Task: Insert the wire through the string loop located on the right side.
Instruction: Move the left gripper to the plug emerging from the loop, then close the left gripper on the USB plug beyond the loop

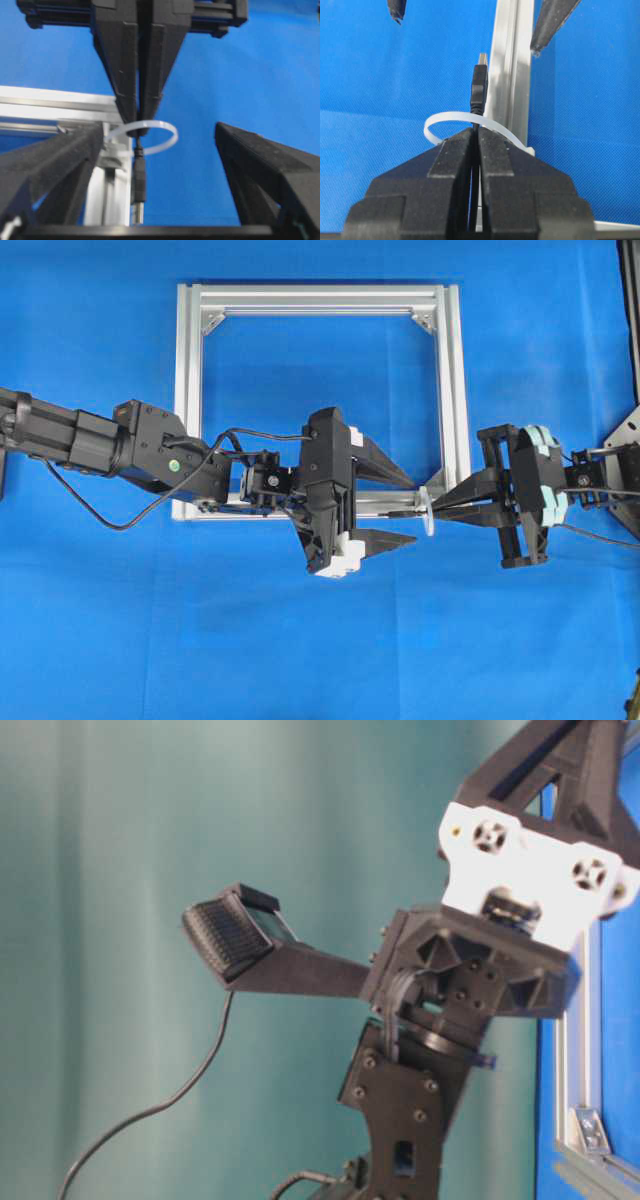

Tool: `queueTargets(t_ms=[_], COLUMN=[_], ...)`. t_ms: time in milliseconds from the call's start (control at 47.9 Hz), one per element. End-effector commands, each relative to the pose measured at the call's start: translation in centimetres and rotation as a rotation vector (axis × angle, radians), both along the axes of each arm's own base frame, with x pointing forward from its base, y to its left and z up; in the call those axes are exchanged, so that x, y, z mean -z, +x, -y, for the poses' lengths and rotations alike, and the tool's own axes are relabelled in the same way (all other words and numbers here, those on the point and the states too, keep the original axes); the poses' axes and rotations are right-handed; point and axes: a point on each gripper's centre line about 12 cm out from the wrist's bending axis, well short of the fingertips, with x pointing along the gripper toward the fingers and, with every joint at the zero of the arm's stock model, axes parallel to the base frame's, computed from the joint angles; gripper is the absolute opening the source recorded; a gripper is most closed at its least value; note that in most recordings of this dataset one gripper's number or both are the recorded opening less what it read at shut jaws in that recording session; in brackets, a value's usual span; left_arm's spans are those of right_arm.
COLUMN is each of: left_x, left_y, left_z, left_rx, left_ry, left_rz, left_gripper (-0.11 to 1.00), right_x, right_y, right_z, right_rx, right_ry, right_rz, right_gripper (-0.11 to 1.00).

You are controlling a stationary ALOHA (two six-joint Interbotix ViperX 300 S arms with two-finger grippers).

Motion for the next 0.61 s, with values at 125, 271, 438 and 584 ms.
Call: queueTargets(t_ms=[125,271,438,584], left_x=[1.0,2.6,3.0,3.1], left_y=[0.8,1.0,1.0,1.0], left_z=[0.0,0.0,0.0,0.0], left_rx=[0.0,0.0,-0.002,-0.002], left_ry=[0.005,0.008,0.009,0.01], left_rz=[-0.007,-0.033,-0.041,-0.044], left_gripper=[0.86,0.86,0.86,0.86], right_x=[-0.6,-0.6,-0.6,-0.6], right_y=[0.5,0.5,0.5,0.5], right_z=[0.0,0.0,0.0,0.0], right_rx=[0.003,0.003,0.002,0.002], right_ry=[0.004,0.004,0.003,0.002], right_rz=[0.029,0.03,0.03,0.029], right_gripper=[-0.04,-0.04,-0.04,-0.04])
